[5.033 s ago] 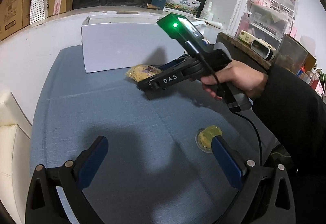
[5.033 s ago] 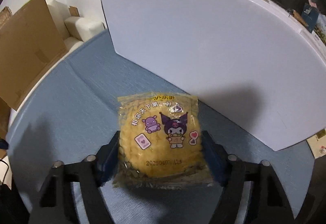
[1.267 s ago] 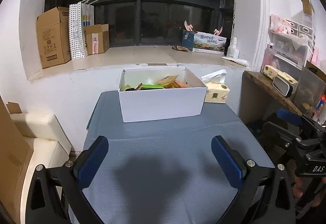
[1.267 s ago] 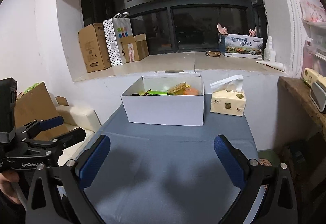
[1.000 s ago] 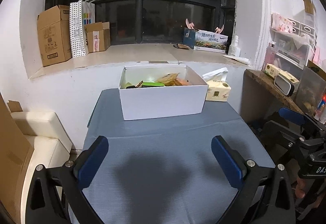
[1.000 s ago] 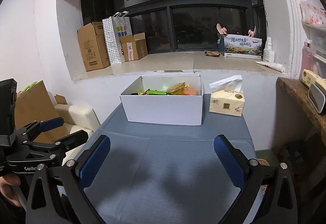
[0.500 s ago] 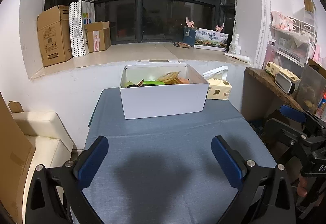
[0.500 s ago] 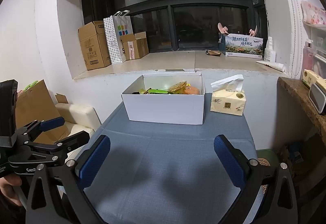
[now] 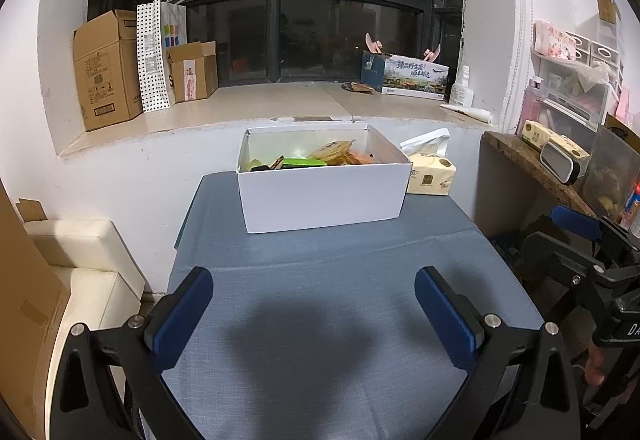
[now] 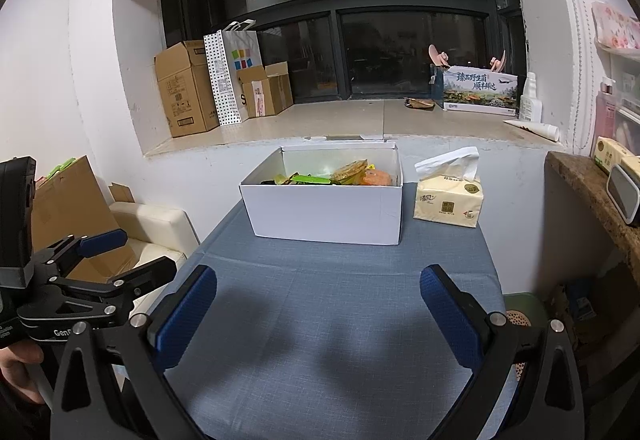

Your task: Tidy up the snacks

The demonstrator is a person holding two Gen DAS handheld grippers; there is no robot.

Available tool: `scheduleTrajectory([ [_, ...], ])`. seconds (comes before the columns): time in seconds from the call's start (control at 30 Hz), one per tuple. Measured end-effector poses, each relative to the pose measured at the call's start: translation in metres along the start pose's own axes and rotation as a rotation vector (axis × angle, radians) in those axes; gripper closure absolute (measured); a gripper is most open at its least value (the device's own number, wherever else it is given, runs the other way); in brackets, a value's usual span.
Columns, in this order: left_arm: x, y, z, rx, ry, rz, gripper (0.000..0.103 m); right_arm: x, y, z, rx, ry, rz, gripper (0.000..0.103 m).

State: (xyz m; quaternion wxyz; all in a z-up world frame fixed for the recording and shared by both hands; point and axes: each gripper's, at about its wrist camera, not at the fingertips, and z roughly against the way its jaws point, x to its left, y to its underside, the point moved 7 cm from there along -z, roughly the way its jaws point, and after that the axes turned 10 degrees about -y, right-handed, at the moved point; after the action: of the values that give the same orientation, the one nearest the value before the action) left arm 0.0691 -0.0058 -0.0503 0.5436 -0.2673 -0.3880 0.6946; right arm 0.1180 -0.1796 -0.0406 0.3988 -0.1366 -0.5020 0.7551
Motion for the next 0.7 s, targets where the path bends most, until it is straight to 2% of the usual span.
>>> scheduleTrajectory([
  [0.7, -0.0004, 0.0004, -0.0003, 0.002, 0.001, -0.005, 0.000, 0.0023, -0.0011, 0.0007, 0.003, -0.007, 0.002, 0.000],
])
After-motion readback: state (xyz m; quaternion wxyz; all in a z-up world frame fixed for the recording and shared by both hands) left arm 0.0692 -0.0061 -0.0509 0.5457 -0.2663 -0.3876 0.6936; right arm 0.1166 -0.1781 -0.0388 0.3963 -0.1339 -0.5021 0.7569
